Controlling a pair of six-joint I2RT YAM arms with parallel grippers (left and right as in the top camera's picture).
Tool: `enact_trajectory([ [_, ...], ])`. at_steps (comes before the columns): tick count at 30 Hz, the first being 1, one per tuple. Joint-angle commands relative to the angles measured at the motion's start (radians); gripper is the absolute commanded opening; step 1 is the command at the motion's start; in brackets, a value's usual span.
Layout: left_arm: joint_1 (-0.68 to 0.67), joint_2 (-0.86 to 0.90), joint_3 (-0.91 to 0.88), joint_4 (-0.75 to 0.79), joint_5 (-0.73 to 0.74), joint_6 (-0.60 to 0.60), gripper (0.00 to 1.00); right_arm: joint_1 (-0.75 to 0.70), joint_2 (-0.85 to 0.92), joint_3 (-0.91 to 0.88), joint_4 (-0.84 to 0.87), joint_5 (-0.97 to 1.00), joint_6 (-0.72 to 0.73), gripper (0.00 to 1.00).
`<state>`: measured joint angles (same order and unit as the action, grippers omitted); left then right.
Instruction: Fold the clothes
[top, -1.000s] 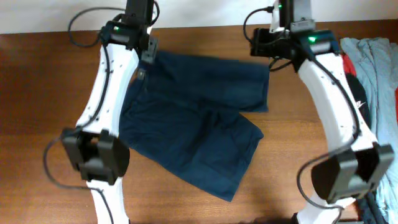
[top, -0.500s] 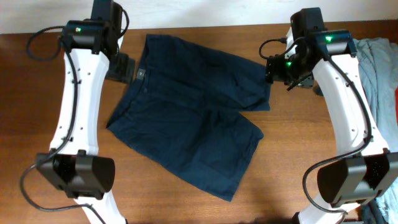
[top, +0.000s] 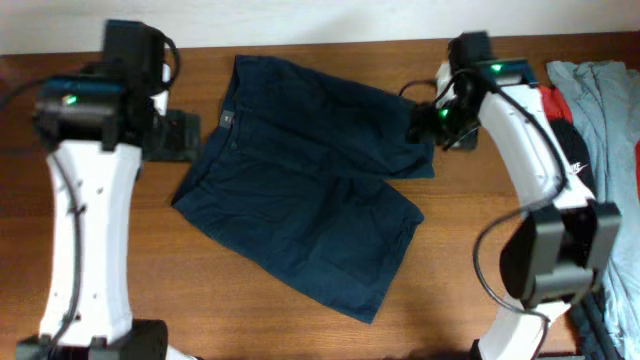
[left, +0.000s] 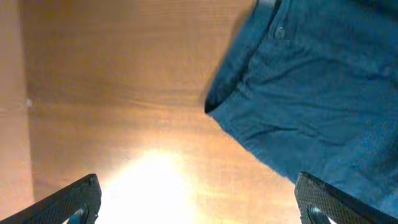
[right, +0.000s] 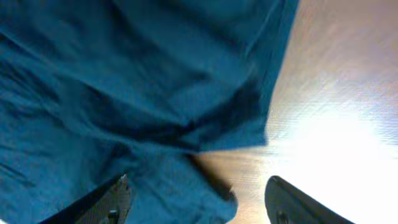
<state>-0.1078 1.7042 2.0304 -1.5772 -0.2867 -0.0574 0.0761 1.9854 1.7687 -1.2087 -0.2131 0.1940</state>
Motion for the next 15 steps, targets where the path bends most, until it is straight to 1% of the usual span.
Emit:
enact_trajectory([
  [1, 0.036, 0.015, -0.199, 0.112, 0.065, -0.017, 0.99, 0.002, -0.006, 0.002, -0.056, -0.046, -0.024, 0.8],
  [2, 0.054, 0.018, -0.261, 0.164, 0.106, -0.015, 0.99, 0.002, -0.006, 0.002, -0.074, -0.045, -0.033, 0.81],
  [5, 0.101, 0.035, -0.413, 0.302, 0.242, 0.047, 0.99, 0.003, -0.002, 0.0, -0.122, -0.045, -0.034, 0.82],
  [8, 0.142, 0.083, -0.547, 0.409, 0.299, 0.058, 0.99, 0.003, -0.002, -0.005, -0.165, -0.046, -0.068, 0.84],
  [11, 0.163, 0.169, -0.604, 0.478, 0.32, 0.058, 0.99, 0.003, -0.002, -0.005, -0.172, -0.054, -0.084, 0.84],
  [15, 0.164, 0.27, -0.605, 0.517, 0.351, 0.057, 0.99, 0.003, -0.002, -0.005, -0.172, -0.057, -0.087, 0.83],
])
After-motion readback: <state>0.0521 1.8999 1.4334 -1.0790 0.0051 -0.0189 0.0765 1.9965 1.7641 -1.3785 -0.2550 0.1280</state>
